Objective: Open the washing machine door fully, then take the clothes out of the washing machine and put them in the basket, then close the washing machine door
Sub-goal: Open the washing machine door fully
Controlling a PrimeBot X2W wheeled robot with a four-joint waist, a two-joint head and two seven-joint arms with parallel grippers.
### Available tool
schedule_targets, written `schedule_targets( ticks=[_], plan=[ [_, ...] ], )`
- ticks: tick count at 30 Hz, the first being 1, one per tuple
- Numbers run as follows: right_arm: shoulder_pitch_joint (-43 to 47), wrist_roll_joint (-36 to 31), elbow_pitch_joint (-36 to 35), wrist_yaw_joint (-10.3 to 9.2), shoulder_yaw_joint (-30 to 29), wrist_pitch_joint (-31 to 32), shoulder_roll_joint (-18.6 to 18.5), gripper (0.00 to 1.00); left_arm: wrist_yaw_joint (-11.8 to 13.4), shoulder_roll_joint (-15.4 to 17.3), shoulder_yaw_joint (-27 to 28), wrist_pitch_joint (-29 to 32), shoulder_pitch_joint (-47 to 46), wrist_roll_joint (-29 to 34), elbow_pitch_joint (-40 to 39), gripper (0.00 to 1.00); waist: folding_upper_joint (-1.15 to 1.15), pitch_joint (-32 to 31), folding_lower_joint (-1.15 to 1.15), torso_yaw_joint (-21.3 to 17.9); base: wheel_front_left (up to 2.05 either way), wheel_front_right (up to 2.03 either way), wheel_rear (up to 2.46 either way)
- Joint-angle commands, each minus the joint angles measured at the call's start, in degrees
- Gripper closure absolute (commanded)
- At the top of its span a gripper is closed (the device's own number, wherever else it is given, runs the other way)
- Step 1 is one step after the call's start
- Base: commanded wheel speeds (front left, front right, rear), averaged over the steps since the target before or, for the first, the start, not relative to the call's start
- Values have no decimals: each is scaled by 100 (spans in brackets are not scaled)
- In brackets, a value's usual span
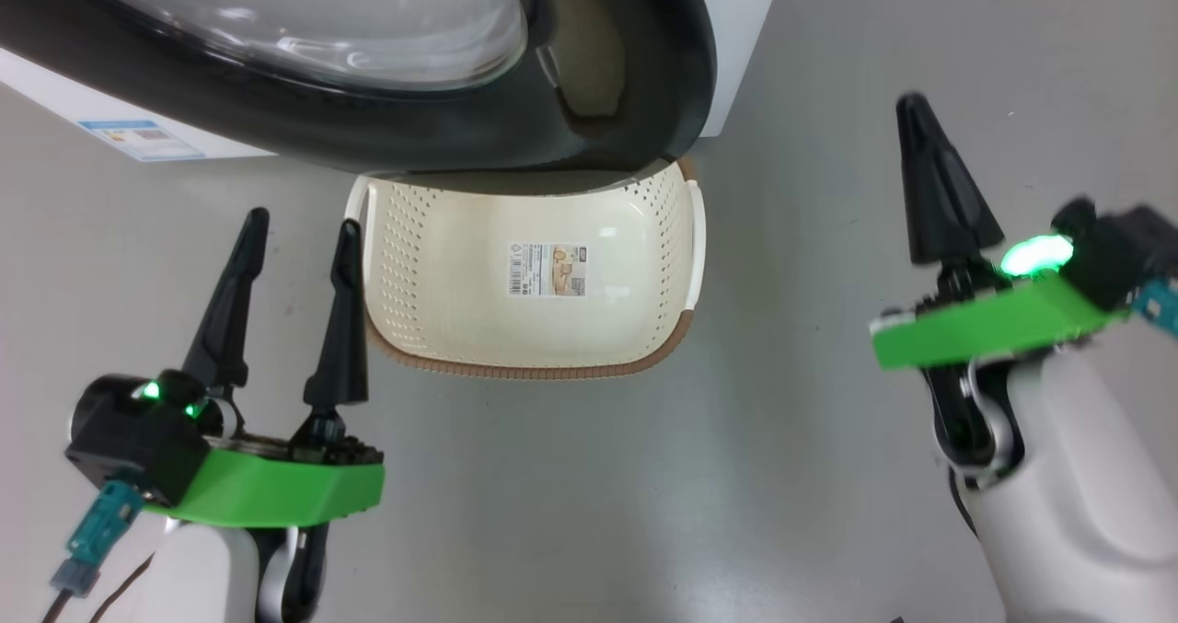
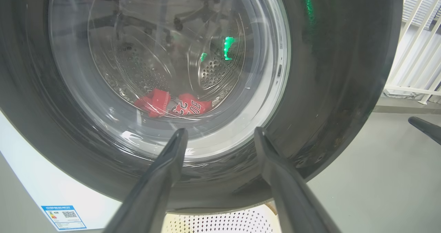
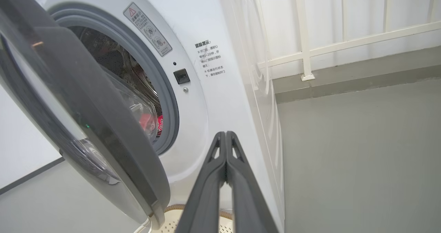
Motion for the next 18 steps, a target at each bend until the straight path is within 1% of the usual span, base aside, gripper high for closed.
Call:
schedule_targets(
  ticks=[1,4,7,9,13,18],
  plan=[
    [-84,105,-106,43,164,-35,46,100,-31,106,160,-28,-15,2,-121,0,0,0,0,6,0,0,0],
    [-489,878,265,43,364,-35,16,100,-31,102,128,-28,-38,-4,-90,0,0,-6,0,38,0,0,0],
    [-945,1940,579,43,582,241,-48,100,-31,95,106,-28,-45,-11,-70,0,0,-10,0,81,0,0,0],
    [-1226,2735,651,43,653,579,-82,100,-31,91,91,-28,-48,-19,-62,0,0,-6,0,114,0,0,0],
    [-1670,4200,793,43,598,1411,-139,100,-31,82,62,-28,-72,-40,-35,0,0,6,0,196,0,0,0],
    [-2137,5579,920,43,463,2517,-135,100,-31,70,26,-28,-110,-48,-5,0,0,6,0,265,0,0,0]
  ],
)
